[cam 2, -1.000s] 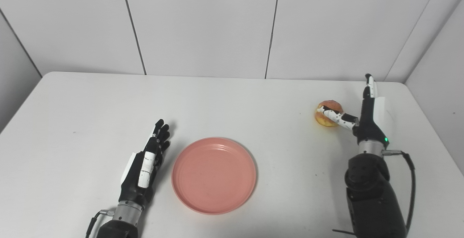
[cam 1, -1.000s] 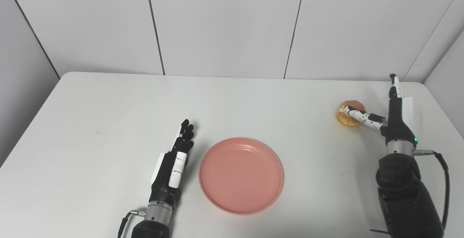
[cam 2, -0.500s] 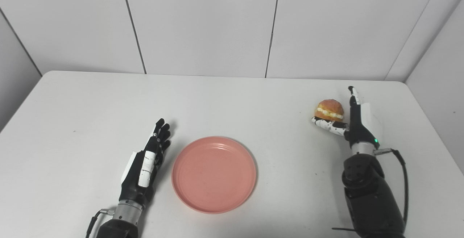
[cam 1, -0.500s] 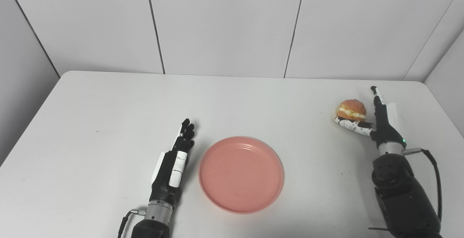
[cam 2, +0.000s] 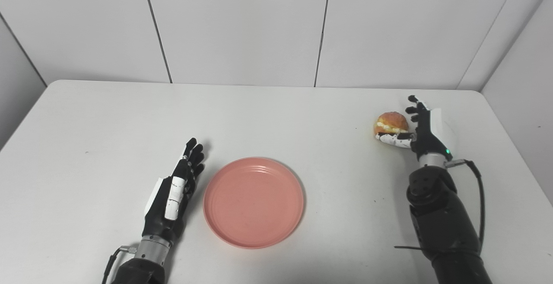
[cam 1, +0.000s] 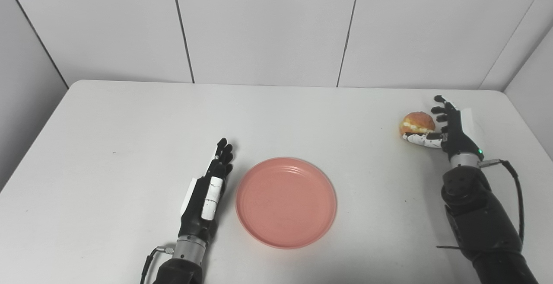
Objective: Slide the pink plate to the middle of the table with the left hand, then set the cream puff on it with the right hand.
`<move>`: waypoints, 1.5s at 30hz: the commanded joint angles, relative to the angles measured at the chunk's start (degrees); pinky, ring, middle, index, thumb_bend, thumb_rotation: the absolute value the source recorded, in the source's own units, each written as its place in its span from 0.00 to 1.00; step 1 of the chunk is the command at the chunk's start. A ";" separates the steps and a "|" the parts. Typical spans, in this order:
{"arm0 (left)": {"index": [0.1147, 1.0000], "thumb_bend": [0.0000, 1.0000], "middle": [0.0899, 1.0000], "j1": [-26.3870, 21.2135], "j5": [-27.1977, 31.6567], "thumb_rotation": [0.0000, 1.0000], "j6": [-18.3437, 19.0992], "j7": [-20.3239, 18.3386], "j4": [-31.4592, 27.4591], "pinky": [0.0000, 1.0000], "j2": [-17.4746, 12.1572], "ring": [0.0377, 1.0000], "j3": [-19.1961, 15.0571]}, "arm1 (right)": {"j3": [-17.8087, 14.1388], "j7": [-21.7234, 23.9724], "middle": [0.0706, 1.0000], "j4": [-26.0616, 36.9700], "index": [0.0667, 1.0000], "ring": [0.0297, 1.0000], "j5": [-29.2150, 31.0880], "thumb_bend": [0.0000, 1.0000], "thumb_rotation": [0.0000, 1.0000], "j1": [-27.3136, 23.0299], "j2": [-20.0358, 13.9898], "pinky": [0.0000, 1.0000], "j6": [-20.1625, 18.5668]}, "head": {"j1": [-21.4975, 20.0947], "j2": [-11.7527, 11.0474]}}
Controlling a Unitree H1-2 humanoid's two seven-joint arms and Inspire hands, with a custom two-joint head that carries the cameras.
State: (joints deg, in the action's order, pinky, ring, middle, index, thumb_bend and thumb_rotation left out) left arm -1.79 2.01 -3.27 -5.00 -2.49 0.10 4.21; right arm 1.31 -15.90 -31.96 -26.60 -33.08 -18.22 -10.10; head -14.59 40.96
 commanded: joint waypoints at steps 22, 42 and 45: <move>1.00 0.77 1.00 0.86 -0.66 1.00 -1.51 0.66 1.54 1.00 1.09 1.00 0.25 | 0.29 -6.12 0.47 1.05 0.59 0.38 0.47 0.52 0.00 0.25 -1.13 0.20 5.86 | 0.91 -0.39; 1.00 0.77 1.00 1.00 -1.60 1.00 -1.09 1.48 0.93 1.00 1.52 1.00 0.64 | 2.24 -14.50 0.42 15.05 0.52 0.33 -2.08 0.50 0.00 4.77 5.25 0.23 26.21 | 2.36 0.08; 1.00 0.77 1.00 1.01 -1.29 1.00 -0.96 1.46 1.08 1.00 1.70 1.00 0.62 | 3.65 -13.06 0.41 17.50 0.50 0.36 -2.35 0.50 0.00 5.63 6.30 0.20 27.33 | 2.50 0.03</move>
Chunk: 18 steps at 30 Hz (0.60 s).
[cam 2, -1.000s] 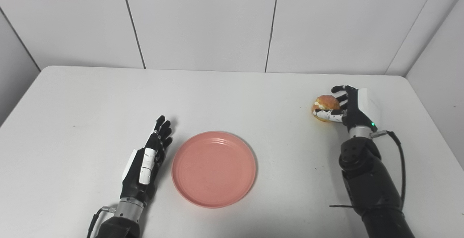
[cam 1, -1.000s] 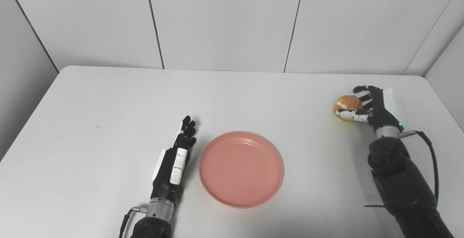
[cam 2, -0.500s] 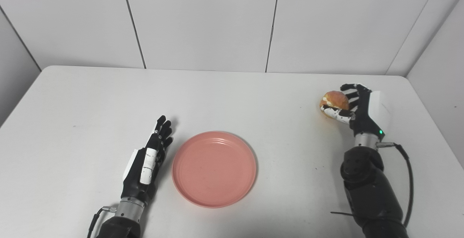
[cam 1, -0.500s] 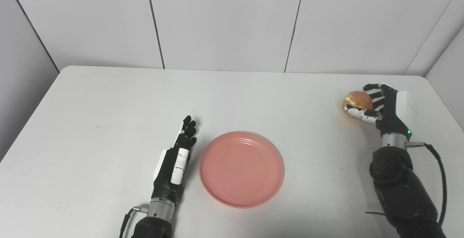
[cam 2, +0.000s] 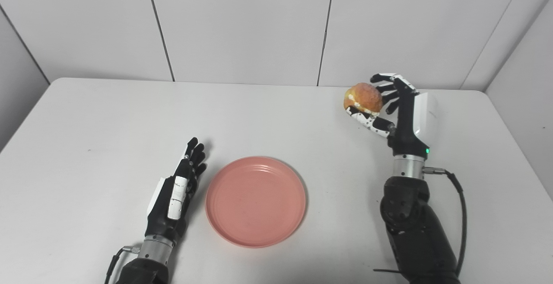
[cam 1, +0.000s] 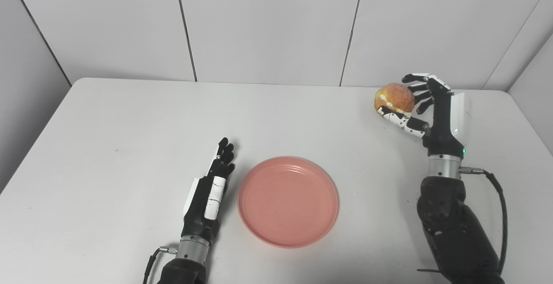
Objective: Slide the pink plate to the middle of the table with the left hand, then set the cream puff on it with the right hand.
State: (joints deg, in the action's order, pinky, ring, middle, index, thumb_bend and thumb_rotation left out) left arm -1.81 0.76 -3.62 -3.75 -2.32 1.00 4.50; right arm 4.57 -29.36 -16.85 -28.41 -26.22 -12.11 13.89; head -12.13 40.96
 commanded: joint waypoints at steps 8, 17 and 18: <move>1.00 0.76 1.00 0.92 0.04 1.00 0.14 0.04 0.51 1.00 1.04 1.00 0.59 | 3.72 3.21 0.43 5.63 0.45 0.20 -0.96 0.52 0.00 0.96 3.44 0.16 7.31 | 0.45 -0.09; 1.00 0.77 1.00 0.91 -0.11 1.00 0.40 0.10 0.35 1.00 1.04 1.00 0.72 | 8.49 6.40 0.37 8.62 0.49 0.27 -5.79 0.51 0.00 3.99 5.45 0.22 9.29 | 0.52 0.27; 1.00 0.77 1.00 0.95 -0.17 1.00 0.39 0.32 0.09 1.00 1.29 1.00 0.73 | 9.22 6.67 0.37 8.96 0.48 0.25 -6.51 0.52 0.00 4.61 5.67 0.21 9.65 | 0.54 0.24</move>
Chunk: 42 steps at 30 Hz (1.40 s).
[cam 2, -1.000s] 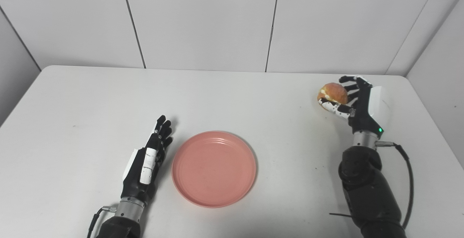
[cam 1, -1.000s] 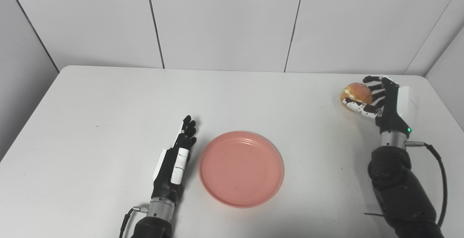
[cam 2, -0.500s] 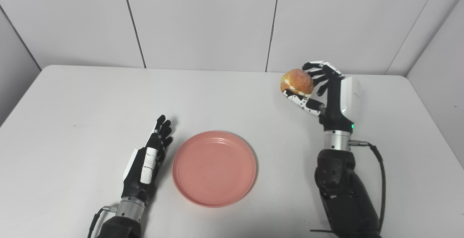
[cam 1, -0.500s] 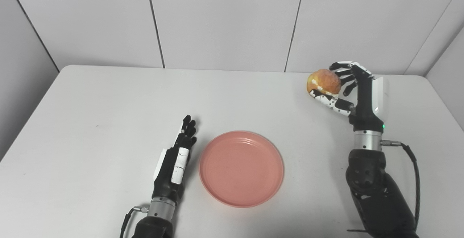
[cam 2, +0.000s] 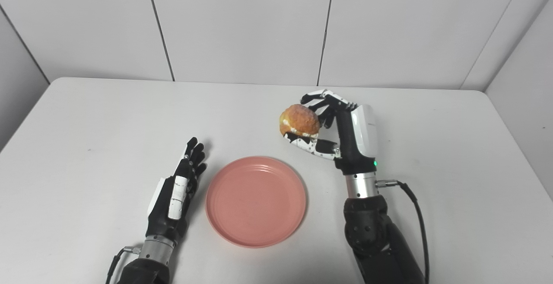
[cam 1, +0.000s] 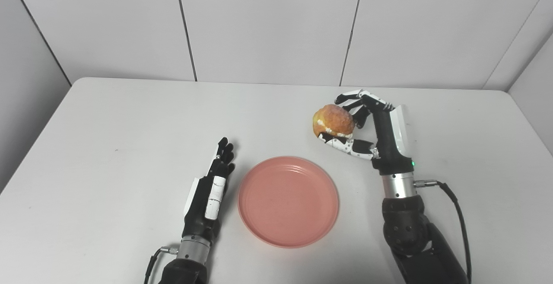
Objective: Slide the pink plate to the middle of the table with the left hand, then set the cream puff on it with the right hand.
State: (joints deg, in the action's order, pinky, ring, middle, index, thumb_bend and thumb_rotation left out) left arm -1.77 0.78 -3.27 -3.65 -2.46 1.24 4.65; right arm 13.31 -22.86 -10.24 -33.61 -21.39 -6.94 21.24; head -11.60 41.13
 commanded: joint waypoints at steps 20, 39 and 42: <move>1.00 0.78 1.00 0.97 -0.17 1.00 1.60 0.51 -1.14 1.00 1.39 1.00 1.29 | 7.00 14.81 0.37 5.62 0.48 0.30 1.15 0.51 0.00 7.15 -1.73 0.30 4.23 | 0.81 0.84; 1.00 0.77 1.00 1.06 -0.96 1.00 1.69 1.18 -1.50 1.00 1.61 1.00 1.56 | 6.91 22.34 0.41 5.80 0.49 0.42 -1.27 0.52 0.00 6.05 -3.90 0.42 3.58 | 0.92 1.13; 1.00 0.77 1.00 1.04 -0.35 1.00 2.49 0.88 -1.93 1.00 1.65 1.00 1.57 | 6.63 21.49 0.42 5.80 0.48 0.45 -1.61 0.52 0.00 6.09 -3.73 0.44 4.38 | 0.92 1.13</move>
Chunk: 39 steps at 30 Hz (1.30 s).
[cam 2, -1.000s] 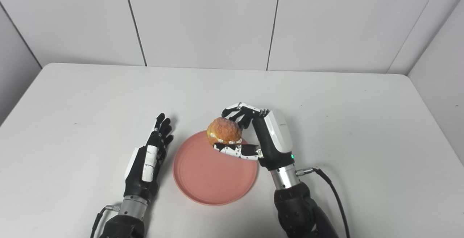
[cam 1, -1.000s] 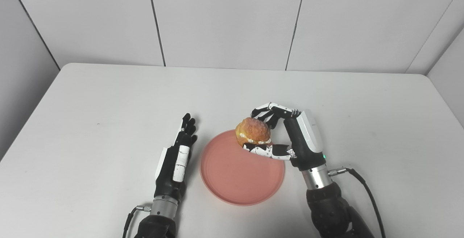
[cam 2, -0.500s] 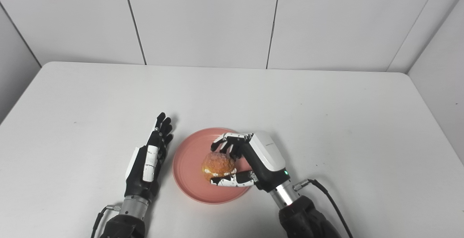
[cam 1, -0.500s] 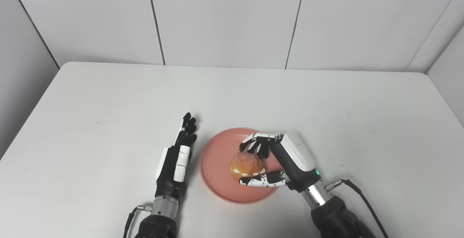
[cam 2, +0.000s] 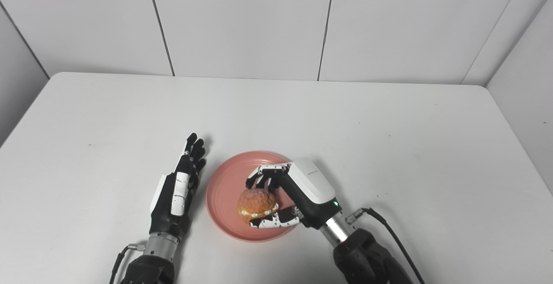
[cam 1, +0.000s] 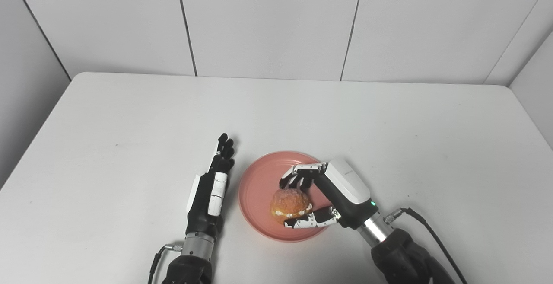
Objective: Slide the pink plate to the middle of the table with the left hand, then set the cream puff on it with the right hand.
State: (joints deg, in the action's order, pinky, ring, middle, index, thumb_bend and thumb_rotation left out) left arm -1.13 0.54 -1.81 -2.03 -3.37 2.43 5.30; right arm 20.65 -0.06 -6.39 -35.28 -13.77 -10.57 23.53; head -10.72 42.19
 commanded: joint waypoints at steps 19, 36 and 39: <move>1.00 0.76 1.00 0.40 -0.11 1.00 0.33 -0.52 -0.62 1.00 0.60 1.00 0.81 | -0.32 -2.16 0.71 2.43 0.46 0.67 0.66 0.50 0.15 -1.77 -1.57 0.59 2.24 | 0.07 0.18; 1.00 0.77 1.00 0.30 -1.09 1.00 0.83 -0.28 -0.99 1.00 0.58 1.00 0.85 | -0.74 -0.48 0.73 3.88 0.75 0.69 3.23 0.60 0.33 -1.62 -2.56 0.61 3.10 | 0.11 0.21; 1.00 0.77 1.00 0.22 -0.75 1.00 -0.11 -0.32 -0.46 1.00 0.76 1.00 0.74 | -0.64 -0.42 0.77 4.98 0.78 0.73 3.84 0.61 0.41 -1.31 -3.18 0.65 3.22 | 0.11 0.10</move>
State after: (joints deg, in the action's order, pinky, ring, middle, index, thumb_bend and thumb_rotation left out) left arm -1.13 -0.26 -1.74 -2.03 -3.43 2.45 5.36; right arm 20.40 -0.30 -3.96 -32.75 -14.20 -13.12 23.98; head -10.63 42.28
